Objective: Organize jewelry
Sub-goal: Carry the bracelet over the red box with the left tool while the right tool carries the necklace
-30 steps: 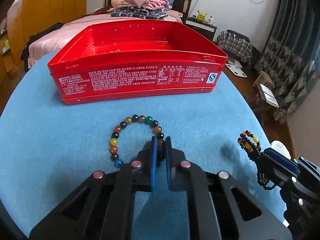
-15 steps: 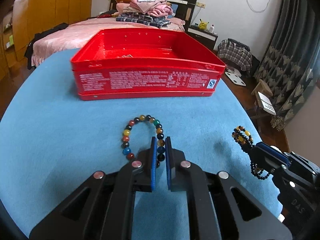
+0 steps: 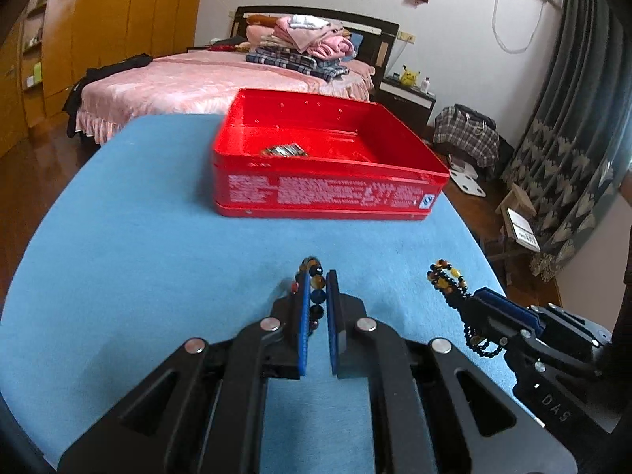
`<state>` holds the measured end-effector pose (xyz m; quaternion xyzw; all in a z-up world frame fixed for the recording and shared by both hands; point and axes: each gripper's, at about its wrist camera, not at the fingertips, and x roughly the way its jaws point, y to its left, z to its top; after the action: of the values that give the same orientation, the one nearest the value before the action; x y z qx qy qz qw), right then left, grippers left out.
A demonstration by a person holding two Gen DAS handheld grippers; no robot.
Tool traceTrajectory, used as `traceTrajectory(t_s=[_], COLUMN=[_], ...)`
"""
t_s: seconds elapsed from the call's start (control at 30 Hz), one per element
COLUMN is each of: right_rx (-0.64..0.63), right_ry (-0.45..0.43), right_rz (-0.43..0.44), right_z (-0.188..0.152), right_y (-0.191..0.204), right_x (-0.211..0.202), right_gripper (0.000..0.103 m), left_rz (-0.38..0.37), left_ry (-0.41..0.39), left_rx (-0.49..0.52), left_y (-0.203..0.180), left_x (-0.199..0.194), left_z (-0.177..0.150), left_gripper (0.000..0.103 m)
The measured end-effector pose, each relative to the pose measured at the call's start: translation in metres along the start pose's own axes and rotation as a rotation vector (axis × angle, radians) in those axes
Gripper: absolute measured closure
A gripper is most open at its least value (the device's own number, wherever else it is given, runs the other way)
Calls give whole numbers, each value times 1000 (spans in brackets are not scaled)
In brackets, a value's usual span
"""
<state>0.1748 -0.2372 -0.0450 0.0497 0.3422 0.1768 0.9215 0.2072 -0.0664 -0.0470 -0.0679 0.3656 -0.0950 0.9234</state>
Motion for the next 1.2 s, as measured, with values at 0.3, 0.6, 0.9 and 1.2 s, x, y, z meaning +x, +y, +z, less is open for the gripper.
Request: traceTrajectory(t_s=[0.3,0.6,0.9,1.2], right_rx=[-34,-43,-31,-12], right_ry=[-40,-102,-125,-104], right_rz=[26,25,0,-33], right_z=[27,71,115,143], right_y=[24,23,2,-21], right_x=[0,10,39,84], right_gripper=[87,87,87,87], left_rz=[15,-1,-42,-60], left_ry=[-61,-139,-221,-225], left_rx=[-37,-44,-30,10], left_y=[26,28,14,4], left_x=[-20,-21,4,51], left_z=[21,58,106,141], left_gripper=[97,97,97,97])
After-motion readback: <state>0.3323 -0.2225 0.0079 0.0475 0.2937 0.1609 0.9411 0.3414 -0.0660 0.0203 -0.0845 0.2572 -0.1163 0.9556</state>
